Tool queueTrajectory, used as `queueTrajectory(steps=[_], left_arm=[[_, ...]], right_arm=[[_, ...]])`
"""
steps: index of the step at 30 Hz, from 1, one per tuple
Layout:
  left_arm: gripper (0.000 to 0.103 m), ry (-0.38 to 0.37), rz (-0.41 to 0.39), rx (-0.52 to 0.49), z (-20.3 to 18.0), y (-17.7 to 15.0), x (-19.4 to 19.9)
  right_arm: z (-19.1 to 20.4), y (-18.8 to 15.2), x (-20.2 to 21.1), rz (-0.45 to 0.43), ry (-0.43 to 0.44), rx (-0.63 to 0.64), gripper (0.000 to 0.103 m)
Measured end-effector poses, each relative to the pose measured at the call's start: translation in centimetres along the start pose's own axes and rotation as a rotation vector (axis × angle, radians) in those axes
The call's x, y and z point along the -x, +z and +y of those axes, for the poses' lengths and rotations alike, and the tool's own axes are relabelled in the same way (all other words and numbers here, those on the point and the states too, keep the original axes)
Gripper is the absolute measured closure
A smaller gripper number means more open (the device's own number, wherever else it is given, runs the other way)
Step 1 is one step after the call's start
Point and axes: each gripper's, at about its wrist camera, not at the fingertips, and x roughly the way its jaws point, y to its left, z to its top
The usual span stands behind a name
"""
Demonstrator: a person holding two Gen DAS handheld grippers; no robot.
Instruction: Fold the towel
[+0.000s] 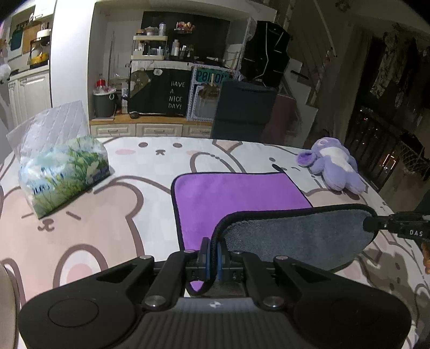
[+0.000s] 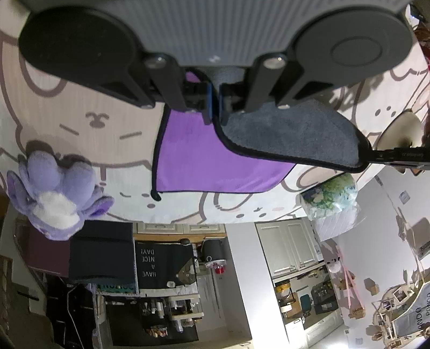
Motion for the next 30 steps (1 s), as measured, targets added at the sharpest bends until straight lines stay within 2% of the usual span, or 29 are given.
queueTrajectory(steps=[13, 30], left_arm=[[0.098, 0.013, -0.024, -0.012, 1.1, 2.5, -3.4], [0.098, 0.028, -0.057, -0.039, 2.7, 6.2, -8.8]], right_arm=[[-1.0, 3.5, -2.9, -0.059, -0.016, 0.008, 0.097], [-2.7, 7.3, -8.3, -0.074, -0.044, 0.007, 0.097]])
